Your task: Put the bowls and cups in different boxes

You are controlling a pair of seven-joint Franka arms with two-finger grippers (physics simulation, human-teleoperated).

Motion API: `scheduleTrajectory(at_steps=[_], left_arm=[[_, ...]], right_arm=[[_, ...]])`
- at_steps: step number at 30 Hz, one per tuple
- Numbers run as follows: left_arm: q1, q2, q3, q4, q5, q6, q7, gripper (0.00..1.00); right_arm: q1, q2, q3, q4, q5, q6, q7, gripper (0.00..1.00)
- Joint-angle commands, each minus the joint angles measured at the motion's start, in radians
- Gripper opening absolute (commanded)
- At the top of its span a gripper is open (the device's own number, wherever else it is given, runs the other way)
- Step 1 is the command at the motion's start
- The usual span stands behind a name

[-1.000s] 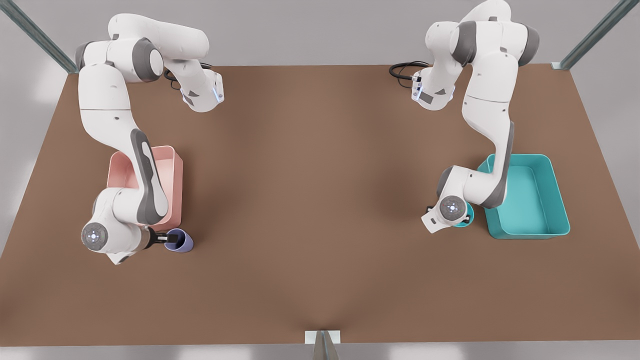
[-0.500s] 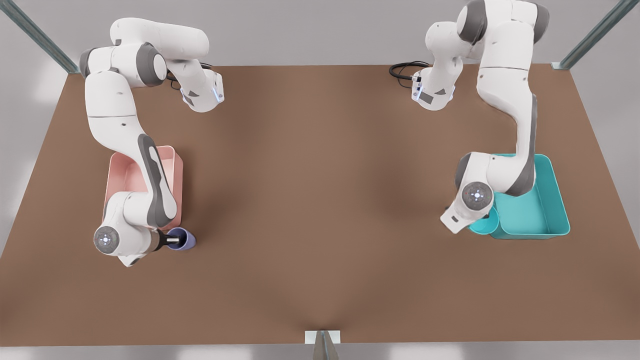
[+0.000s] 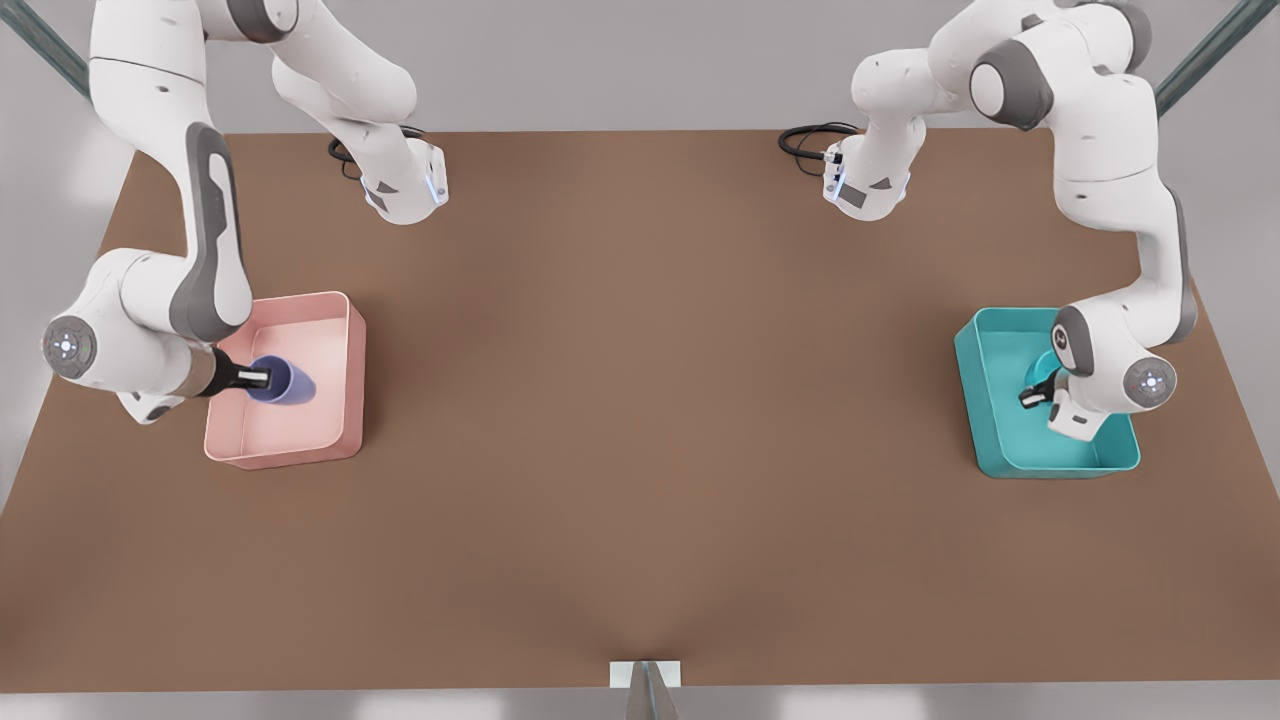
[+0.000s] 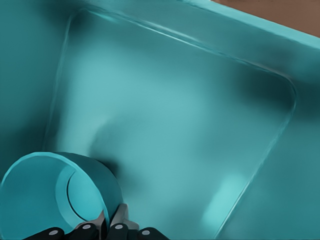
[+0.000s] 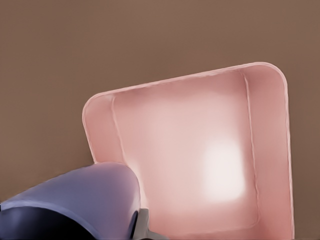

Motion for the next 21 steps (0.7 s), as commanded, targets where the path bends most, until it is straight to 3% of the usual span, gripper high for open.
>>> scheduleTrajectory(at_steps=[1,3,4,6,7,9,12,13,14,21], left_arm=[[0.001,0.004,0.0,0.0,-0.015,0.133,0.158,0.99],[-0.01,-0.022,-0.001,0.006,-0.017,0.073,0.155,1.0],[-0.031,-0.111,-0.001,0.033,-0.015,-0.086,0.157,1.0],[-0.06,-0.171,-0.056,0.331,-0.047,-0.584,0.098,1.0],[-0.08,-0.204,-0.113,0.406,-0.066,-0.703,0.02,1.0],[-0.14,-0.298,-0.25,0.462,-0.061,-0.751,0.019,1.0],[-0.14,-0.301,-0.305,0.529,-0.037,-0.817,0.025,1.0],[-0.146,-0.29,-0.305,0.537,-0.037,-0.817,0.026,1.0],[-0.139,-0.28,-0.305,0.544,-0.04,-0.806,0.028,1.0],[-0.134,-0.284,-0.305,0.554,-0.046,-0.846,0.043,1.0]], right_arm=[[-0.02,0.009,0.0,-0.032,-0.018,0.188,-0.145,0.21],[-0.039,0.02,0.0,-0.09,-0.018,0.326,-0.147,0.21],[-0.048,0.032,0.0,-0.091,-0.018,0.337,-0.148,0.21],[-0.048,0.078,0.0,-0.091,-0.018,0.36,-0.147,0.21],[-0.048,0.106,0.0,-0.091,-0.018,0.379,-0.147,0.21],[-0.048,0.146,0.0,-0.091,-0.018,0.42,-0.147,0.21],[-0.046,0.164,0.0,-0.089,-0.018,0.428,-0.147,0.21],[-0.045,0.164,0.002,-0.086,-0.018,0.417,-0.144,0.35],[-0.043,0.166,0.002,-0.084,-0.018,0.412,-0.145,0.98],[-0.037,0.143,0.016,-0.029,-0.018,0.316,-0.14,1.0]])
